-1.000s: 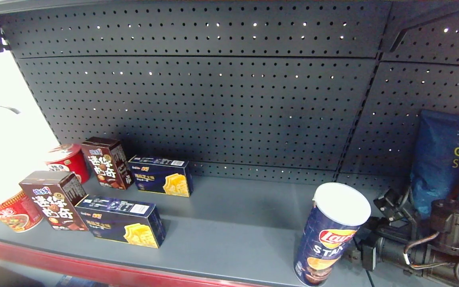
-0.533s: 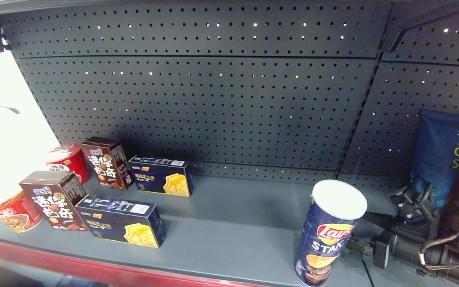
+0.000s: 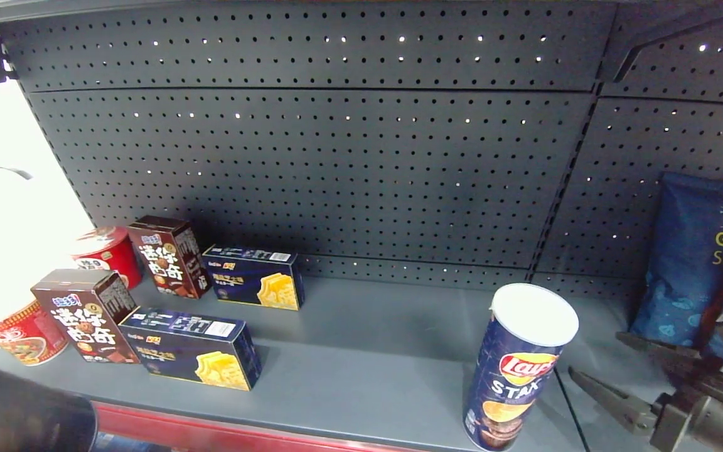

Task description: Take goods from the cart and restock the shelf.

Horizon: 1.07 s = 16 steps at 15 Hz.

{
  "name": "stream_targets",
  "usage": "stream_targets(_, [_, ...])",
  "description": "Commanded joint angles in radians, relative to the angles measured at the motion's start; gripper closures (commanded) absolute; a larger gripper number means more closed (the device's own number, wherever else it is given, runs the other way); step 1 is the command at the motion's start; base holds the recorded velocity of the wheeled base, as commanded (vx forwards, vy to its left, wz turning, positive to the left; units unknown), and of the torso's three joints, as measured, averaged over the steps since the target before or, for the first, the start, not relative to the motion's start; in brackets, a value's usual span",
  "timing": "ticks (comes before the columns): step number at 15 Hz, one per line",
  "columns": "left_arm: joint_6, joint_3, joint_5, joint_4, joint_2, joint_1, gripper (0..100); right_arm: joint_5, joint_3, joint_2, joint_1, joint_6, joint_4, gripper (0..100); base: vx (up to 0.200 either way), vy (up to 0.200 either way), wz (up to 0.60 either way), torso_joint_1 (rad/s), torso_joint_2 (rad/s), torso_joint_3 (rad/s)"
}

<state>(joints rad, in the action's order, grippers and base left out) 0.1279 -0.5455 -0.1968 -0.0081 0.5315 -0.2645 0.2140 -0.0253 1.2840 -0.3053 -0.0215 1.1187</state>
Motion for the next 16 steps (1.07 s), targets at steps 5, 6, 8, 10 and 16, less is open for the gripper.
stream_targets(5, [0.004,-0.016,-0.096,-0.250,0.374,-0.048,100,-0.108,-0.130,-0.729,0.005,-0.002,-0.800,0,0.000,0.000,0.00,0.000,0.00,0.000])
stream_targets(6, [0.004,-0.016,-0.093,-0.270,0.392,-0.067,100,-0.145,-0.127,-0.779,0.006,-0.002,-0.846,0,0.000,0.000,0.00,0.000,0.00,0.000])
stream_targets(8, [0.004,-0.016,-0.092,-0.282,0.430,-0.090,100,-0.246,-0.070,-0.913,0.005,-0.005,-0.930,0,0.000,0.000,0.00,0.000,0.00,0.000])
stream_targets(10, [0.006,-0.017,-0.093,-0.283,0.440,-0.091,100,-0.255,0.002,-1.009,0.005,-0.023,-0.933,0,0.000,0.000,0.00,0.000,0.00,0.000])
stream_targets(16, [0.006,-0.022,-0.095,-0.282,0.449,-0.099,100,-0.231,-0.007,-1.247,0.006,-0.028,-1.134,0,0.000,0.000,0.00,0.000,0.00,0.000])
